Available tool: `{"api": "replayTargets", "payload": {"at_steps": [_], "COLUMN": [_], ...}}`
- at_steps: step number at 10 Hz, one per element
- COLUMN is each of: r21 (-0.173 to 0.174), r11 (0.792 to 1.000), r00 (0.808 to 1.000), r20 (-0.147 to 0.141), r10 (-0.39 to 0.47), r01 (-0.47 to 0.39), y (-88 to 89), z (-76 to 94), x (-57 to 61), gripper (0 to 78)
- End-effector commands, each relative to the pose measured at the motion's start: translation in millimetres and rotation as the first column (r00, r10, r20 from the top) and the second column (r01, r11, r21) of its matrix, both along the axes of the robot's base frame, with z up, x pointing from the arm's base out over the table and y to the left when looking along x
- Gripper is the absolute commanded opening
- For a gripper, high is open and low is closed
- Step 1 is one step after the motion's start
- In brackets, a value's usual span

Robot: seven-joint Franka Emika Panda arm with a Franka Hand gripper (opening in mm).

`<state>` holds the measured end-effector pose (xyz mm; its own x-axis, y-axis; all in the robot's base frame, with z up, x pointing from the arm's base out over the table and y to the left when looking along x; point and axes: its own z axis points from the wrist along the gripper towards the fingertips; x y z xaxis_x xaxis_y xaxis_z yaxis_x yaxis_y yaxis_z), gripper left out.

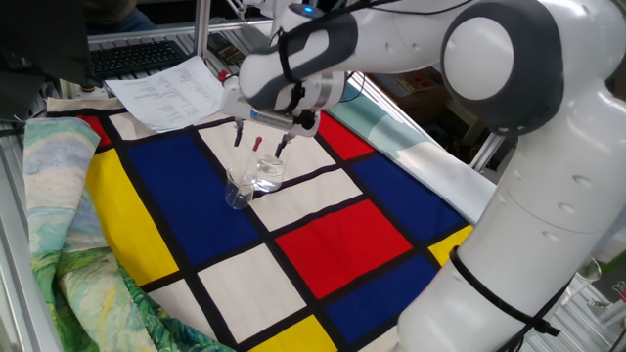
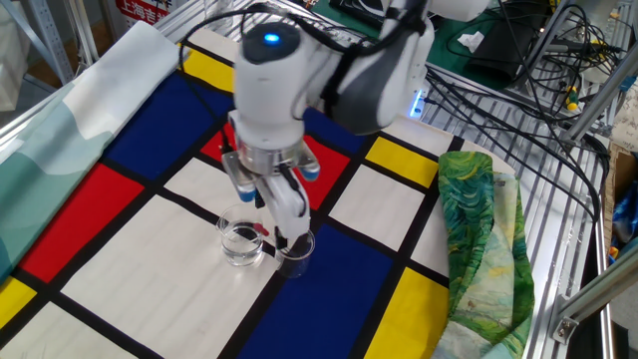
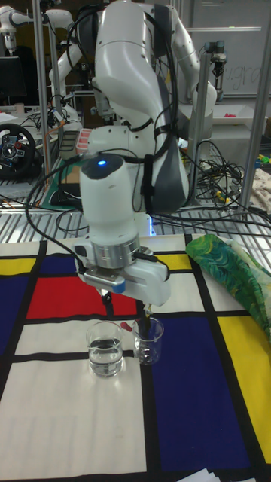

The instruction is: Transfer liquid using a dropper

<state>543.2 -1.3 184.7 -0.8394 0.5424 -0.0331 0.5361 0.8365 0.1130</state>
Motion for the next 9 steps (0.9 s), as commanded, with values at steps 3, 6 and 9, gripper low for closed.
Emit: {"api": "replayTargets", "payload": {"at_steps": [3,6,9], "r21": [0.064,0.069,0.078], "r11": [0.998,0.997,0.996], "r00": [0.997,0.995,0.992], "r20": [-0.072,-0.093,-0.122], "r10": [-0.02,-0.023,-0.025], "r01": [0.024,0.03,0.034], "y": [-8.8,-10.2,-12.0], "z": [-1.4,-1.0,0.5], "x": [4.4,7.0,13.0], "gripper": [77.4,77.4,77.4]}}
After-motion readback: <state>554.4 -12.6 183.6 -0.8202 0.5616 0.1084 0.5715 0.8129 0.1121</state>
